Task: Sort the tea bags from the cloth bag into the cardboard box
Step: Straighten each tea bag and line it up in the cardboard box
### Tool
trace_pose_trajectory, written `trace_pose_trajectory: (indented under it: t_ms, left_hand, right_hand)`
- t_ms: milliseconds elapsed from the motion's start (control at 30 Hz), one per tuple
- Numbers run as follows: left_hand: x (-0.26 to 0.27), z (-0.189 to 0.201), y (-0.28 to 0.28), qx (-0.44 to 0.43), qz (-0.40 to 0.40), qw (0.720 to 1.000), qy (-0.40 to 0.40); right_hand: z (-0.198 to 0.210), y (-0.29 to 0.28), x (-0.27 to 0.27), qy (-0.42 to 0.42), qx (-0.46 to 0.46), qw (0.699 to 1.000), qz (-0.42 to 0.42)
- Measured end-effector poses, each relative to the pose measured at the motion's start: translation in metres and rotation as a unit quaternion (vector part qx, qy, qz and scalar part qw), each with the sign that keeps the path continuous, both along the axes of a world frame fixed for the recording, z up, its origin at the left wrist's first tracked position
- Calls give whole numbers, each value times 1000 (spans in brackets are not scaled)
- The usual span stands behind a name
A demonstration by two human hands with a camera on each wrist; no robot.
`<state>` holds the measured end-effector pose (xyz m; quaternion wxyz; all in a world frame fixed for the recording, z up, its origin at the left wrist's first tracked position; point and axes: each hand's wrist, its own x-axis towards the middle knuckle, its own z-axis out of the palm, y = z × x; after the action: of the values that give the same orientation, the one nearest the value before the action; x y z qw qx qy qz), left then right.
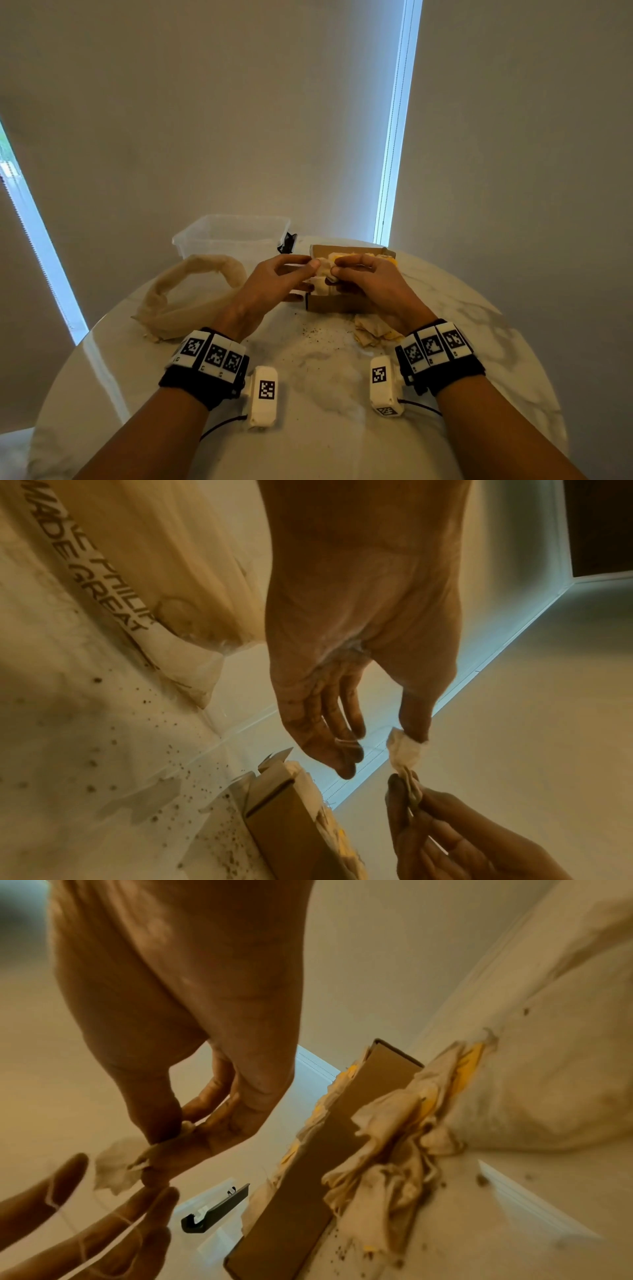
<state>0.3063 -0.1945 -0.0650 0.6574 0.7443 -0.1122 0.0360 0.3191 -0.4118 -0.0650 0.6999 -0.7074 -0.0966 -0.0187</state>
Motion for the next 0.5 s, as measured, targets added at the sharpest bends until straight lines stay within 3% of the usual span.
trace_pose_trajectory:
  t_ms: [167,267,433,500]
  left_hand:
    - [2,-2,6,-3,59,997,-47]
    - [2,0,8,35,36,998,-38]
    - [2,2,2,134,-11,991,-29]
    - [2,3,4,151,-18,988,-27]
  right_hand:
    - [2,2,-4,0,-38,999,16]
    - [5,-1,-4,-34,-68,997,5]
    - [4,8,-6,-87,-193,977,20]
    - [2,5,-4,-106,-192,976,-8]
